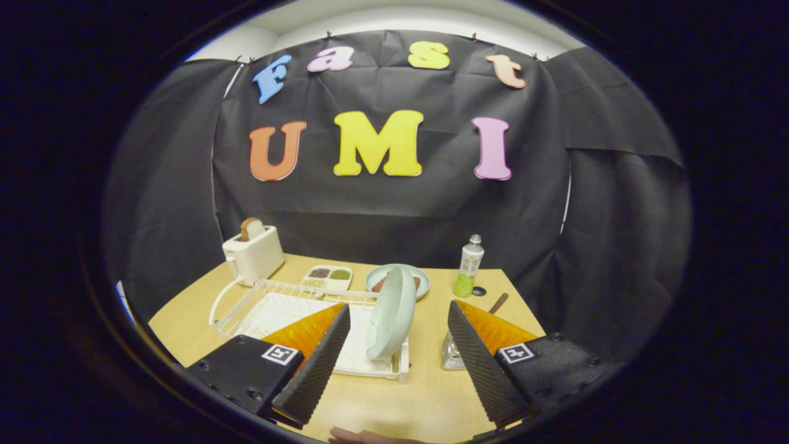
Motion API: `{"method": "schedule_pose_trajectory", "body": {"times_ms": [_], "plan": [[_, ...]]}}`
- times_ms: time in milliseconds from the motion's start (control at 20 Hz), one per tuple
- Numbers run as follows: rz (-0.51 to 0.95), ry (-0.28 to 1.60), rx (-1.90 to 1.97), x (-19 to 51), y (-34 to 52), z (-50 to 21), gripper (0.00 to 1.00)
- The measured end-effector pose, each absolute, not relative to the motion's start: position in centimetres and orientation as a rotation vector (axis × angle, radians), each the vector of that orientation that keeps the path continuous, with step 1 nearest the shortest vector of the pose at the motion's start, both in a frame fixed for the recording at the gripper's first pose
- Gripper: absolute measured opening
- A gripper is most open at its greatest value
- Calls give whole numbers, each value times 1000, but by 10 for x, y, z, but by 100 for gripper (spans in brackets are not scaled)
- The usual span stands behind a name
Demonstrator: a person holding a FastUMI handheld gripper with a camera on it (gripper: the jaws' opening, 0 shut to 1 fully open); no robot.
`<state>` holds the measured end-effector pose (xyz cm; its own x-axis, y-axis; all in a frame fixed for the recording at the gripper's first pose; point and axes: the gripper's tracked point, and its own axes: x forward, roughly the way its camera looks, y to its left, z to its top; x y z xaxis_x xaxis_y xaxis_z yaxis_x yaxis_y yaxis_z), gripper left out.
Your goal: Take the plate from the dish rack, then take the spoon from the basket and place it into the plate.
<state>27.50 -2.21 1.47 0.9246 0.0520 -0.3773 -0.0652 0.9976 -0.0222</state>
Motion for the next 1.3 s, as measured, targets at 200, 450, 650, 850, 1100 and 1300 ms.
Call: {"method": "schedule_pose_trajectory", "body": {"times_ms": [200,450,650,850,1100,1300], "plan": [[43,554,-20,331,-18,9,100],[-39,757,-23,376,-28,-16,100],[-24,920,-17,397,-25,-32,99],[-29,1030,-88,413,-26,-46,94],[-53,1038,-161,423,-26,-40,85],[-120,1046,-145,421,-25,-37,43]]}}
